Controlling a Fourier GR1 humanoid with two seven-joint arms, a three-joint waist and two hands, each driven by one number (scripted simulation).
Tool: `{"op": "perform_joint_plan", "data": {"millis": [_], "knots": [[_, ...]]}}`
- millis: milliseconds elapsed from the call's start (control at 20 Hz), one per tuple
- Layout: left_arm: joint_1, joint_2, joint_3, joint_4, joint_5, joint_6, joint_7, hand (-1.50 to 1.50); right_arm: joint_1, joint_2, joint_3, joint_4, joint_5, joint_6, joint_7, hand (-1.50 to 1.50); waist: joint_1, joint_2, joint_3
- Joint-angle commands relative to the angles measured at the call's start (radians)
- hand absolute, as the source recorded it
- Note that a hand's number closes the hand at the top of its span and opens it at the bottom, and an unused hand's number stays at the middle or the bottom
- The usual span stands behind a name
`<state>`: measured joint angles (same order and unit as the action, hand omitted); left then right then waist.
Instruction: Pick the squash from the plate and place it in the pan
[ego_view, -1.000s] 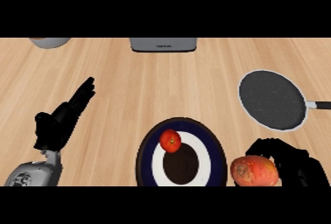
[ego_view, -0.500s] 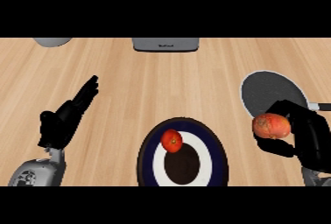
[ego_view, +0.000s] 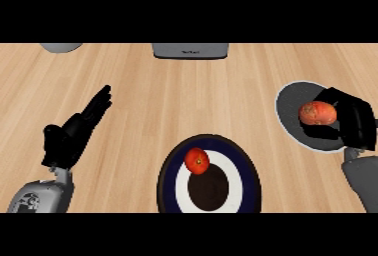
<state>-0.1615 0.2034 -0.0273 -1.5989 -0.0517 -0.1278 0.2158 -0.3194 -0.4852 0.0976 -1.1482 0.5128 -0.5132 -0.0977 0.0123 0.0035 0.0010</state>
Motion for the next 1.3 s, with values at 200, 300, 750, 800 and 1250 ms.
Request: {"op": "perform_joint_plan", "data": {"millis": [200,300,750,800,1250], "knots": [[0.002,-0.041,-0.03,0.002,-0.045,0.012,-0.011,0.0,-0.259,0.042,-0.151,0.489,-0.04,-0.038,-0.298,1.5,0.006,0.002,0.0],[0.029,-0.024,0.001,-0.014,-0.028,-0.005,-0.026,0.0,-0.269,0.017,-0.195,0.554,-0.067,-0.016,-0.382,1.5,0.003,0.001,0.0],[-0.013,-0.003,0.01,0.025,-0.011,-0.043,-0.036,0.0,-0.447,-0.004,-0.17,0.89,0.01,0.135,-0.172,-1.5,0.05,0.02,0.002],[-0.009,-0.027,-0.014,-0.027,-0.019,-0.026,0.009,0.0,-0.438,-0.028,-0.215,0.907,-0.035,0.166,-0.256,-1.5,0.043,0.017,0.003],[-0.016,-0.032,-0.003,0.014,-0.025,-0.02,-0.043,0.0,-0.452,-0.01,-0.444,0.886,-0.271,0.255,-0.501,-1.5,0.04,0.023,0.007]]}}
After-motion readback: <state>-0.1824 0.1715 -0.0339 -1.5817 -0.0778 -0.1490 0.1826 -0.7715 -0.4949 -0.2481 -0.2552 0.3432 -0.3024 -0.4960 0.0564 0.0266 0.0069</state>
